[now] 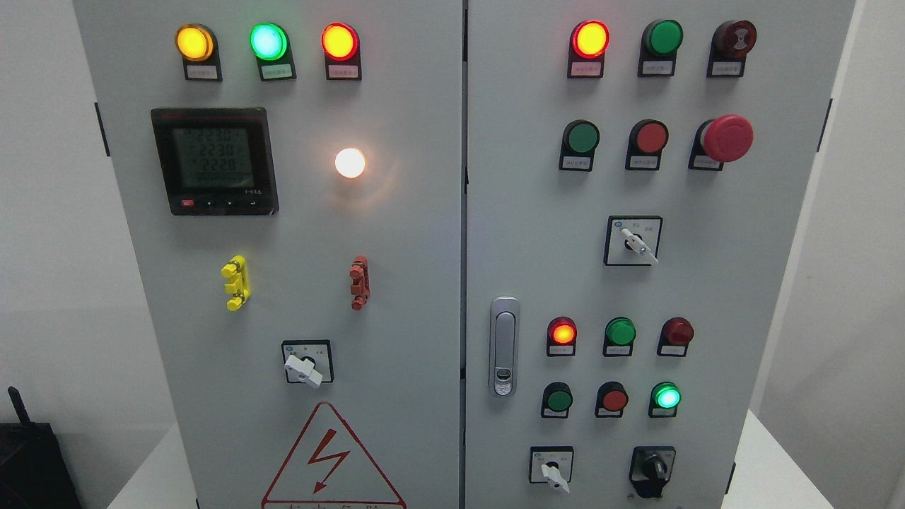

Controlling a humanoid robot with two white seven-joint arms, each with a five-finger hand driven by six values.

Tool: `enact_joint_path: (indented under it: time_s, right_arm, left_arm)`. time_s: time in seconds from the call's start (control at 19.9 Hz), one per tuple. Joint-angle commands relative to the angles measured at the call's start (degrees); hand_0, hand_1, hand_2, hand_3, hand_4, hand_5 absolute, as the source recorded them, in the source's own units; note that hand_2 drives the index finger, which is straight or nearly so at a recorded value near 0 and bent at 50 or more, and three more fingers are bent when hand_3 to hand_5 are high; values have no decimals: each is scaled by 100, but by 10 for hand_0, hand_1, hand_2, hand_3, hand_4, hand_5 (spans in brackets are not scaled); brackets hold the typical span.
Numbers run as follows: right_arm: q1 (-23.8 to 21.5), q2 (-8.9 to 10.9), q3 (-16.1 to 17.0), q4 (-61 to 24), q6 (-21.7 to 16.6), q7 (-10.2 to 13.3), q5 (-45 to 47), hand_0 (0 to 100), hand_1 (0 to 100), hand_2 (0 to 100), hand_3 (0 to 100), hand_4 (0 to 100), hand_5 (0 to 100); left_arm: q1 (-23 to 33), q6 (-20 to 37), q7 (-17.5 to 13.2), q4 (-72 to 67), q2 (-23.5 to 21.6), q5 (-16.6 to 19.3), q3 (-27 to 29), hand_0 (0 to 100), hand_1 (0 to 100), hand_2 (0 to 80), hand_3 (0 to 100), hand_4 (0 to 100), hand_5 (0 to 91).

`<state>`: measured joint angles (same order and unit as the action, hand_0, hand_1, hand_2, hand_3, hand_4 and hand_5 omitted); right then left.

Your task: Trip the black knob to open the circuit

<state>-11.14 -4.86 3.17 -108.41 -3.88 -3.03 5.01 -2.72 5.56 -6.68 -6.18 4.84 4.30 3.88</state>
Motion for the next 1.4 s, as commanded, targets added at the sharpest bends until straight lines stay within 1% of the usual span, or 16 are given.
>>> enact_joint_path:
  time_s: [0.0,0.05,0.1,0.15,0.25,0.3,0.35,0.4,0.45,0.5,0.55,0.65,0.8,1.35]
  right_arm:
    - [-450,-15,-35,-409,-200,-4,0,0,0,66,1000,936,866]
    - [-511,-15,-53,-426,-262,-13,0,0,0,65,999,895,833]
    - [-573,-15,-62,-461,-297,-13,0,0,0,65,972,846,764]
    - [-608,-15,-71,-496,-315,-22,0,0,0,65,925,799,725]
    - [-688,-15,-79,-532,-411,-31,0,0,0,56,560,461,468]
    - [-723,-15,-88,-532,-473,-39,0,0,0,54,483,393,415]
    - [-767,-15,-106,-532,-517,-100,0,0,0,45,399,314,345]
    - [-819,-15,-123,-549,-561,-231,0,0,0,33,300,220,265]
    - [-855,-15,-132,-567,-587,-311,0,0,0,23,219,150,206]
    - [-898,-6,-141,-567,-622,-321,0,0,0,12,199,130,183]
    - [-916,-6,-141,-567,-657,-321,0,0,0,0,107,47,99]
    - [-943,-15,-185,-567,-667,-321,0,0,0,0,52,0,38]
    - [-952,-15,-194,-567,-675,-321,0,0,0,0,38,0,5]
    - [-978,-15,-202,-558,-675,-321,0,0,0,0,17,0,0]
  left_arm:
    - [0,-2,0,143,0,0,-1,120,389,0,0,0,0]
    - [0,-2,0,143,0,0,-1,120,389,0,0,0,0]
    - [0,-2,0,152,0,0,-1,120,389,0,0,0,0]
    - [0,-2,0,143,0,0,-1,120,389,0,0,0,0]
    - [0,-2,0,143,0,0,8,120,389,0,0,0,0]
    - [0,-2,0,143,0,0,-1,120,389,0,0,0,0]
    - [0,-2,0,143,0,0,-1,120,389,0,0,0,0]
    - [0,-2,0,143,0,0,-1,120,389,0,0,0,0]
    - [0,-2,0,143,0,0,-1,120,389,0,0,0,0]
    - [0,-2,0,143,0,0,8,120,389,0,0,0,0]
    - [0,-2,0,143,0,0,-1,120,389,0,0,0,0]
    - [-9,-2,0,143,0,0,8,120,389,0,0,0,0]
    - [0,-2,0,143,0,0,-1,120,389,0,0,0,0]
    - [0,-2,0,143,0,0,-1,120,389,0,0,0,0]
